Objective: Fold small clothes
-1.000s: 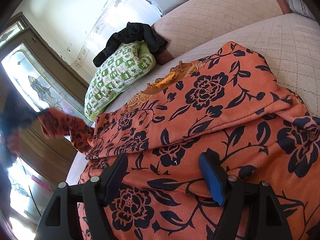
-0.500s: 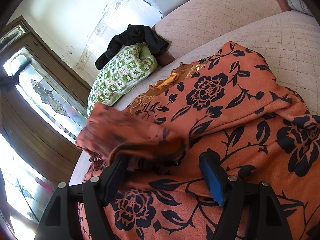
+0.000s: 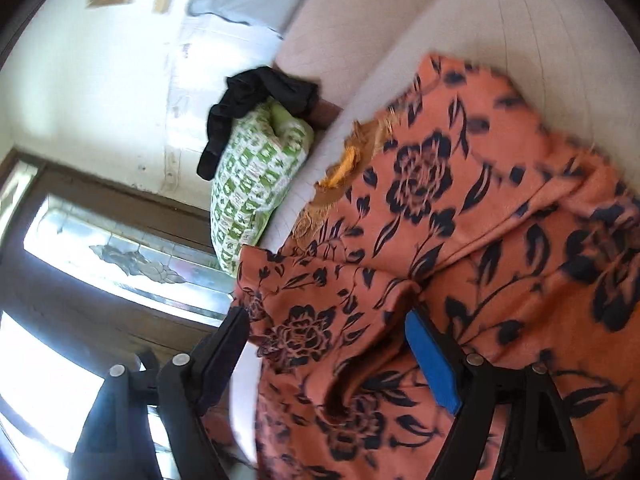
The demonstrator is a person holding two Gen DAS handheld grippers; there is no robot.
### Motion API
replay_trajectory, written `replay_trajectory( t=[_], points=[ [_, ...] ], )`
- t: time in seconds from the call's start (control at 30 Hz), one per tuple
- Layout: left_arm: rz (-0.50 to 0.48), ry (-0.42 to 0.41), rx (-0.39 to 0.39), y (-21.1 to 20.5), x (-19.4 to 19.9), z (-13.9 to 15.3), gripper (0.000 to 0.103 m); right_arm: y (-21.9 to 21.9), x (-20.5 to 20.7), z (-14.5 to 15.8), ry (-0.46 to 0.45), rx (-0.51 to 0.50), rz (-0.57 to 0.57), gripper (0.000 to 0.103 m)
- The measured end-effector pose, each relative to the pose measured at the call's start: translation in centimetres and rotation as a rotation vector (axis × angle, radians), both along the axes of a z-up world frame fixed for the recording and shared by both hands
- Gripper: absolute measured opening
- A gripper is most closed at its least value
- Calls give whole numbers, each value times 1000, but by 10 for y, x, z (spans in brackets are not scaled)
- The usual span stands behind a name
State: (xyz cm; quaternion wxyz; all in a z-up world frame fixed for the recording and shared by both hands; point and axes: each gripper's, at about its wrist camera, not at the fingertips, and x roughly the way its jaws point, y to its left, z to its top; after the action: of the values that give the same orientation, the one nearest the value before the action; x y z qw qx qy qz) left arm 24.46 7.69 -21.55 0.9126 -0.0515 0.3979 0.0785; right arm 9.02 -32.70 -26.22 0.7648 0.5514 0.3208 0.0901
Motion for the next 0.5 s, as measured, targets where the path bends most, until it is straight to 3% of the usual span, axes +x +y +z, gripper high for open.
replay_trajectory(
  t=[0.07, 0.13, 0.2, 0.23, 0.27, 0.33, 0.4, 0.5],
  points=[
    [-25, -5, -49, 0, 5, 0, 94, 11, 14, -7, 102, -2, 31, 82],
    [13, -23, -14, -1, 5, 2, 94, 23, 22, -7, 174, -72, 28, 76],
    [49, -15, -9, 3, 6, 0, 94, 34, 31, -1, 178, -96, 45, 40],
    [60, -6, -24, 6, 7, -2, 94, 40, 37, -1, 194, -103, 69, 16],
    [67, 0, -31, 9, 7, -2, 94, 48, 45, 2, 234, -150, 92, 14],
    [96, 8, -41, 14, 9, -4, 94, 57, 53, 18, 230, -240, 95, 10],
    [122, 11, -55, 21, 9, -3, 94, 64, 61, 55, 179, -414, 78, 9],
    [139, 12, -78, 28, 11, -5, 94, 55, 68, 113, 78, -578, -11, 8]
  ],
)
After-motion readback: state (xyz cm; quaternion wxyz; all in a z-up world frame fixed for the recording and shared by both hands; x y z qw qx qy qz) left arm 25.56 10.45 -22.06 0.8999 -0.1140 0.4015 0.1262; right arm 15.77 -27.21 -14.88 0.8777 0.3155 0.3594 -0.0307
